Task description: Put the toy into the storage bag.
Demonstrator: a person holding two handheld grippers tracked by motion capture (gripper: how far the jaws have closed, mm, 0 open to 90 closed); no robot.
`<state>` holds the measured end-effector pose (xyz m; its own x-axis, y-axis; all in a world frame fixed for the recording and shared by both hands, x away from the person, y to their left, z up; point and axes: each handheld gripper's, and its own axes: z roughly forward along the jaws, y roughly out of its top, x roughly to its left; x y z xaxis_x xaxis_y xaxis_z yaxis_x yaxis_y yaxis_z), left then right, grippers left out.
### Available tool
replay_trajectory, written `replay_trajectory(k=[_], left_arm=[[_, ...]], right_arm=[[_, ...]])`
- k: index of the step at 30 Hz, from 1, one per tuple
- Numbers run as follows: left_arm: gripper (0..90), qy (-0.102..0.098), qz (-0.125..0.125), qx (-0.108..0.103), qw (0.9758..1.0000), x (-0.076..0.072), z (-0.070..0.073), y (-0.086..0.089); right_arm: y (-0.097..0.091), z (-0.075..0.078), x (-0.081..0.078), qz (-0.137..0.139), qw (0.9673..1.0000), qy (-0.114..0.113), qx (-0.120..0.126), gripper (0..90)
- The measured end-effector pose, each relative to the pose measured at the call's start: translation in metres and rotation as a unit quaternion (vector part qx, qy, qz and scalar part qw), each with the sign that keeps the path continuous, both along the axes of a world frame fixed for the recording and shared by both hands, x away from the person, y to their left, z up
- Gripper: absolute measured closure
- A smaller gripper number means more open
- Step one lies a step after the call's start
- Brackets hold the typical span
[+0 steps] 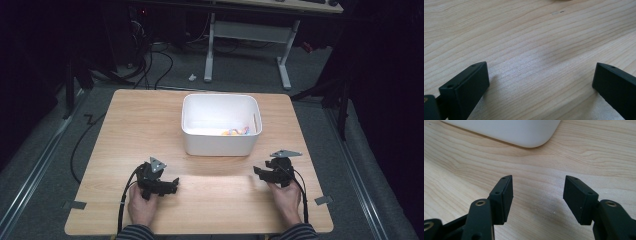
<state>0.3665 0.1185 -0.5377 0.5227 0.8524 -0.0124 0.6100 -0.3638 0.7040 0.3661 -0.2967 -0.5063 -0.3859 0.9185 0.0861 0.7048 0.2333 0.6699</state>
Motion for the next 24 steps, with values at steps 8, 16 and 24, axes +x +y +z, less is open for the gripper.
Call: replay_trajectory(k=[8, 16, 24], left_arm=[[1.1, 0.000, -0.001, 0.000, 1.0000, 0.000, 0.000, 0.000], [1.1, 0.000, -0.001, 0.000, 1.0000, 0.000, 0.000, 0.000], [1.1, 0.000, -0.001, 0.000, 1.0000, 0.000, 0.000, 0.000]], right_arm=[[0.008, -0.016, 0.002, -0.004, 0.9993, -0.011, -0.037, 37.2], [0.010, -0.025, 0.000, -0.001, 0.9980, -0.053, -0.035, 32.6], [0.010, -0.025, 0.000, -0.002, 0.9979, -0.054, -0.036, 32.2]])
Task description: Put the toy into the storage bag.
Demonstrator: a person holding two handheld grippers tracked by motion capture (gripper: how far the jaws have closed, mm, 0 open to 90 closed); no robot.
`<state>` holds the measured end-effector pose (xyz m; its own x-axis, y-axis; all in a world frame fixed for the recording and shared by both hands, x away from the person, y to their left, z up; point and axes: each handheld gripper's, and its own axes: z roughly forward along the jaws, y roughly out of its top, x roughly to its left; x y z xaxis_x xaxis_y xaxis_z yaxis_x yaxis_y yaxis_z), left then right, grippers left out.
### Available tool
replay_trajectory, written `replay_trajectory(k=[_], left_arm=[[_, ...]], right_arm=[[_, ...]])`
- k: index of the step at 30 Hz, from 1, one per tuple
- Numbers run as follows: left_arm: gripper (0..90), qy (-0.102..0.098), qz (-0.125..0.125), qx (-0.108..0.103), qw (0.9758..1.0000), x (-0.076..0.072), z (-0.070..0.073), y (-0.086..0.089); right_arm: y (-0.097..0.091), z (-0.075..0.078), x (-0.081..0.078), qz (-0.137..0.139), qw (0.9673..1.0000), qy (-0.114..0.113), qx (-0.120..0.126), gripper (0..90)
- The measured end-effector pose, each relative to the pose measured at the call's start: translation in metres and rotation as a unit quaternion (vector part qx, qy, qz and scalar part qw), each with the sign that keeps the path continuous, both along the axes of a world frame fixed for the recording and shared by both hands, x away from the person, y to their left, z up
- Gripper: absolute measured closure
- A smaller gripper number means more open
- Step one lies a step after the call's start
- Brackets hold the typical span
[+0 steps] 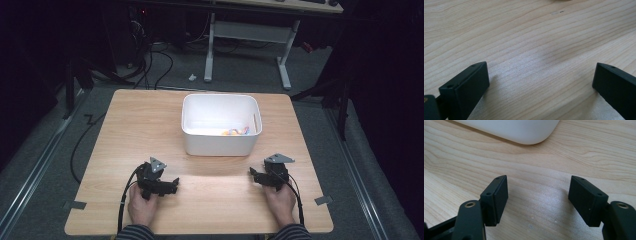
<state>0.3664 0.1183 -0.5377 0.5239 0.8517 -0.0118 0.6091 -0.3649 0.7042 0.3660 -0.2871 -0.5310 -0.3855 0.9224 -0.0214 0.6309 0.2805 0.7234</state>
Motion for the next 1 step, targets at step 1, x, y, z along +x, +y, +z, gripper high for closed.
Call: replay_trajectory(k=[1], left_arm=[[1.1, 0.000, 0.000, 0.000, 1.0000, 0.0000, 0.0000, 0.0000]], right_arm=[[0.0000, 0.0000, 0.0000, 0.000, 1.0000, 0.000, 0.000, 32.2]])
